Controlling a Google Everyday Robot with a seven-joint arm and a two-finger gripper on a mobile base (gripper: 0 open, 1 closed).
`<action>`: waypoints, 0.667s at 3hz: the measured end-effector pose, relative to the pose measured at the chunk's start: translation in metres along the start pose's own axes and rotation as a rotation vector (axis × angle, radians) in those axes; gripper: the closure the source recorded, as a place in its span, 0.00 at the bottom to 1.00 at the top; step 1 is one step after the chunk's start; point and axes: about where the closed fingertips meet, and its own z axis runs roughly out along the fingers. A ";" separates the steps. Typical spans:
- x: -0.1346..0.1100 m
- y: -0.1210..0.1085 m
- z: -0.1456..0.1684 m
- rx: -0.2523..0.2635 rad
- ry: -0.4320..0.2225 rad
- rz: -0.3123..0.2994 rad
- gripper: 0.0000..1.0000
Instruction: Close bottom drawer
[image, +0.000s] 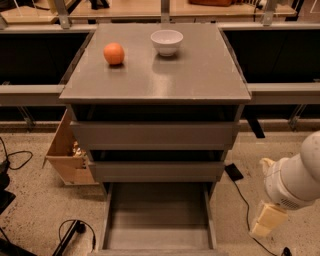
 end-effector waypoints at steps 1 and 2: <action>0.009 0.000 0.050 0.016 -0.032 0.010 0.00; 0.009 0.000 0.050 0.016 -0.032 0.010 0.00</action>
Offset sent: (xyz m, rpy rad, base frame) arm 0.0058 -0.0023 -0.0426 0.0190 -0.0097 -0.0049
